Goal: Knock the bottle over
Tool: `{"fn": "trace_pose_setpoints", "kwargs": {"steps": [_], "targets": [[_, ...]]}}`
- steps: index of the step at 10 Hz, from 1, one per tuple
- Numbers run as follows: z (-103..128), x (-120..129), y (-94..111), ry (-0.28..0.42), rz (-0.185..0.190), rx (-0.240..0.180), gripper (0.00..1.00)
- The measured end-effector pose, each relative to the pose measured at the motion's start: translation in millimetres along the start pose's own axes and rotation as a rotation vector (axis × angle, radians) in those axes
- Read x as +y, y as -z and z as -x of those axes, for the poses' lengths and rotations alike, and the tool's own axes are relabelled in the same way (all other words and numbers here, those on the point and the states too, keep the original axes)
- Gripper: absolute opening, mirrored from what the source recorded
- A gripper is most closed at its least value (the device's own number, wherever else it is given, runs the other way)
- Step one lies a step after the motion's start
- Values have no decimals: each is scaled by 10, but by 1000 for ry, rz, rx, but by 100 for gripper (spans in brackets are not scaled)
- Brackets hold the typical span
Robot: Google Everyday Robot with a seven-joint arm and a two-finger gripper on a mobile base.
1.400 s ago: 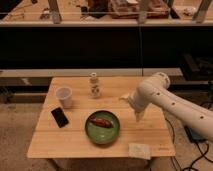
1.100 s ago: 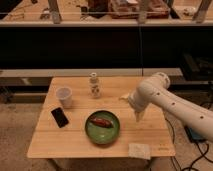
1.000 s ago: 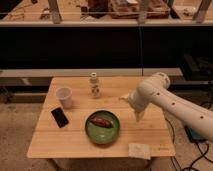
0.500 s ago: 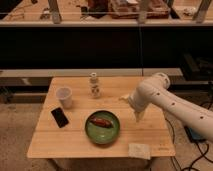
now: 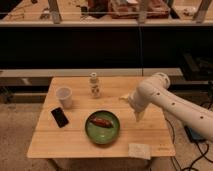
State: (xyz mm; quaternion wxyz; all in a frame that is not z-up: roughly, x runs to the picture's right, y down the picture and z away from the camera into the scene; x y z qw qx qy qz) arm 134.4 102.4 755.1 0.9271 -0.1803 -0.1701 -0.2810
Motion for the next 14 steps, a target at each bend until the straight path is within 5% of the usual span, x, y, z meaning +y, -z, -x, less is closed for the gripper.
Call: {"fn": "trace_pose_setpoints", "kwargs": {"steps": [3, 8, 14], "targets": [[-86, -140, 43, 21, -27, 23, 80], [-572, -983, 42, 106, -122, 114, 80], [-466, -1823, -71, 191, -168, 203, 49]]}}
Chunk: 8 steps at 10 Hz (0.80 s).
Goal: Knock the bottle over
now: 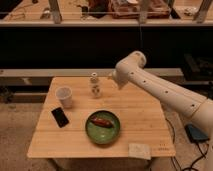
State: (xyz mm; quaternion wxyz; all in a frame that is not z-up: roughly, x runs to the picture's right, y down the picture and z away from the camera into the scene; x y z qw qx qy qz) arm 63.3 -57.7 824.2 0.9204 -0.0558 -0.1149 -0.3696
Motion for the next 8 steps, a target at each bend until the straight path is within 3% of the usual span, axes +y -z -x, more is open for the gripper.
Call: {"fn": "trace_pose_setpoints", "kwargs": {"steps": [1, 3, 4, 6, 8], "targets": [[-110, -93, -65, 11, 2, 15, 40], [-137, -288, -195, 27, 7, 35, 37], [-69, -424, -236, 31, 2, 37, 34], [22, -542, -284, 27, -6, 24, 18], [86, -625, -345, 41, -10, 14, 15]]}}
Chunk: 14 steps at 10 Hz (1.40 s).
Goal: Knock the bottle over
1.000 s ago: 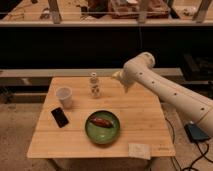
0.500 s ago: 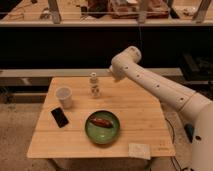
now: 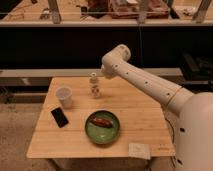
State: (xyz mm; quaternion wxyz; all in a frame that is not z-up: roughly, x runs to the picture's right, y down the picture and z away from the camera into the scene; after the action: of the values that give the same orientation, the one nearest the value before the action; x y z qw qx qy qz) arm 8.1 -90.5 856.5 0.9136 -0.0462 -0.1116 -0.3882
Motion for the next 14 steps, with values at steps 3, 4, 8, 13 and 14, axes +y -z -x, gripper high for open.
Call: {"fn": "trace_pose_setpoints", "kwargs": {"steps": [3, 4, 8, 13, 14], "targets": [[123, -72, -22, 5, -14, -13, 15], [117, -72, -19, 6, -16, -12, 15], [283, -197, -23, 22, -30, -23, 15], [359, -235, 13, 39, -36, -25, 15], [362, -232, 13, 39, -37, -25, 15]]}}
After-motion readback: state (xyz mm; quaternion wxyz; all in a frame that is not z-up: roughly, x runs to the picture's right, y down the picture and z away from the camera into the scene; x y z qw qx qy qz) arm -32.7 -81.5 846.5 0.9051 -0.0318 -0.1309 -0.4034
